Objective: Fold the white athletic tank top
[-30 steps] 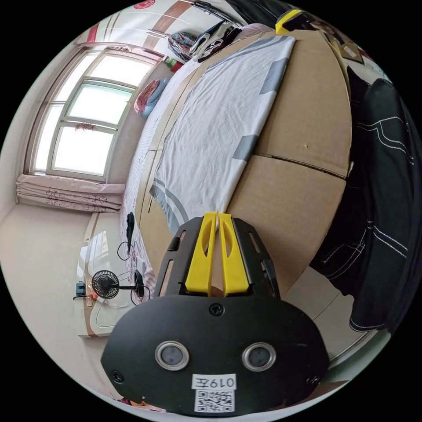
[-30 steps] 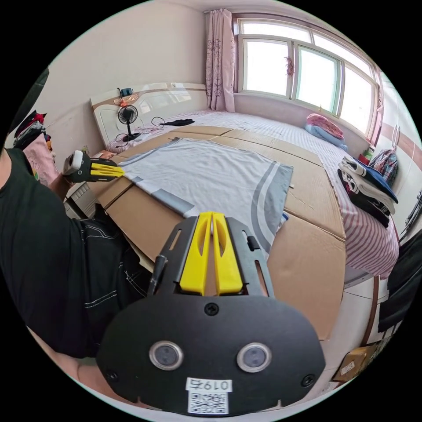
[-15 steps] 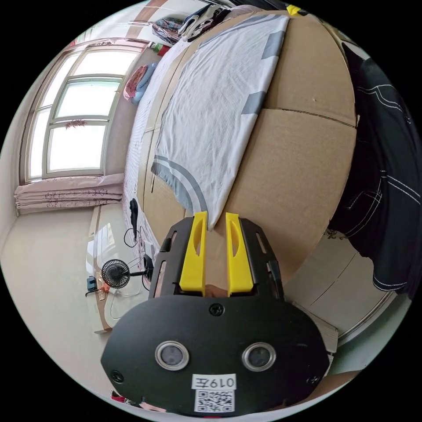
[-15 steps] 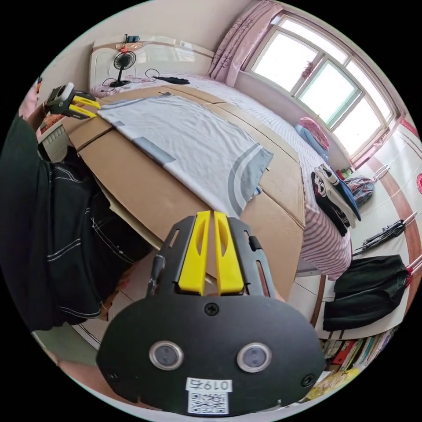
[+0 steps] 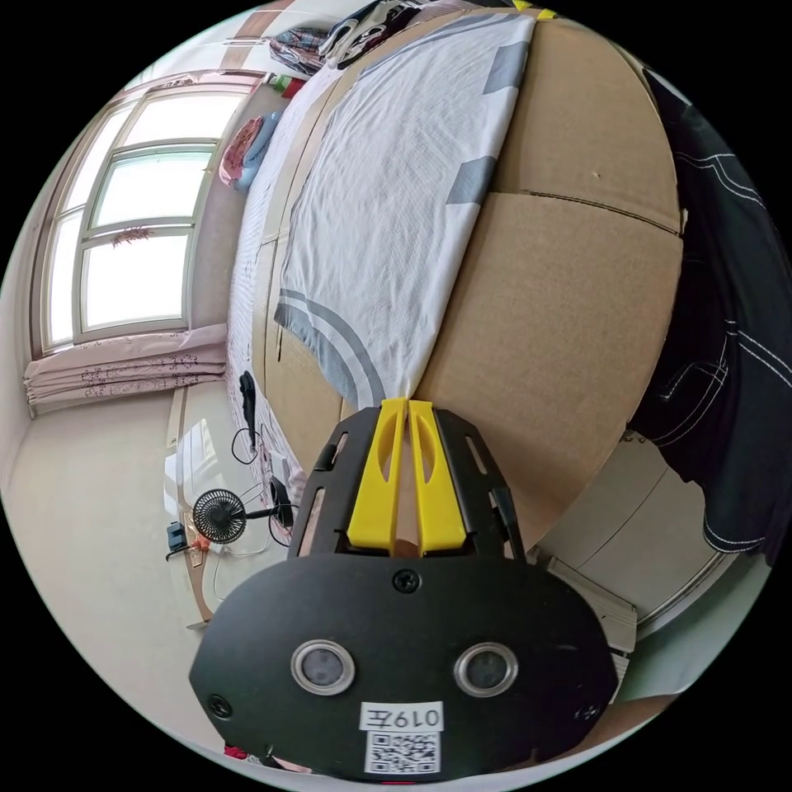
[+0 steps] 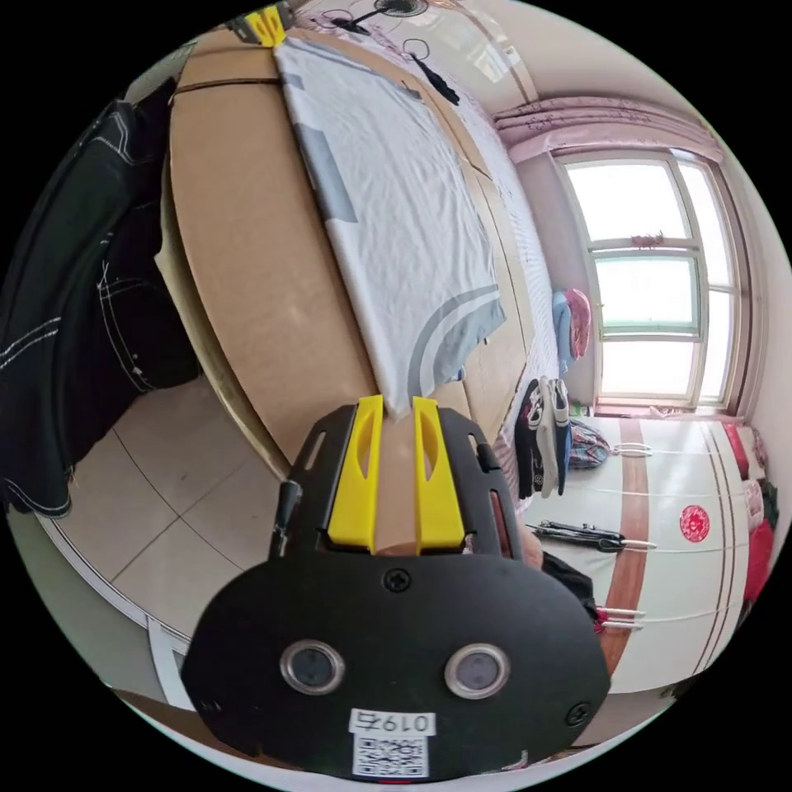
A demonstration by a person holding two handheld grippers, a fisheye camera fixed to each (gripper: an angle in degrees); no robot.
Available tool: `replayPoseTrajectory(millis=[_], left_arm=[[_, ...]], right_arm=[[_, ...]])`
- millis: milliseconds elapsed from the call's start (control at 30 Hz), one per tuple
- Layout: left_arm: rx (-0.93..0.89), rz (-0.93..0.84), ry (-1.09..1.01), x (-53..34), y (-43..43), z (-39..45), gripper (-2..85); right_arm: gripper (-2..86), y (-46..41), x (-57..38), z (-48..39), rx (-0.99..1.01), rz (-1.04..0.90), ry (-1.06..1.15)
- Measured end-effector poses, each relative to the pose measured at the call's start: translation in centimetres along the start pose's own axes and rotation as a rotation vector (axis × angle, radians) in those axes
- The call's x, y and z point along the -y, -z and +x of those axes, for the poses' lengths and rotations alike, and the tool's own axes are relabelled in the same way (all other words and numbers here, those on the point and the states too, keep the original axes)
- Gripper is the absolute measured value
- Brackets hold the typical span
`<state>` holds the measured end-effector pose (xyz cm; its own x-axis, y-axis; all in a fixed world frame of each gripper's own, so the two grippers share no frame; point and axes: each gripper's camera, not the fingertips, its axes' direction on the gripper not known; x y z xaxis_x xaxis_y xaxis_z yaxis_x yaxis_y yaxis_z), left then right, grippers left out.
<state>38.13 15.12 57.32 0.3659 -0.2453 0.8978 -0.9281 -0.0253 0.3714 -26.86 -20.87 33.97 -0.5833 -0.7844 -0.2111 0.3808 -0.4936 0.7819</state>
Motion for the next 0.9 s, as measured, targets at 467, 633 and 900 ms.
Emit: replayPoseTrajectory(millis=[467, 633, 900], left_arm=[[0.004, -0.024, -0.043, -0.6, -0.3, -2.1, 0.9], [-0.042, -0.019, -0.084, -1.4, 0.3, -2.7, 0.8], [-0.084, -0.005, -0.083, -2.8, -0.8, -4.8, 0.7]], right_arm=[[-0.9, -0.2, 4.3, -0.4, -0.011, -0.061, 0.159], [-1.0, 0.0, 3.7, 0.1, -0.022, -0.075, 0.143], [-0.8, -1.7, 2.8, 0.5, -0.057, -0.093, 0.108]])
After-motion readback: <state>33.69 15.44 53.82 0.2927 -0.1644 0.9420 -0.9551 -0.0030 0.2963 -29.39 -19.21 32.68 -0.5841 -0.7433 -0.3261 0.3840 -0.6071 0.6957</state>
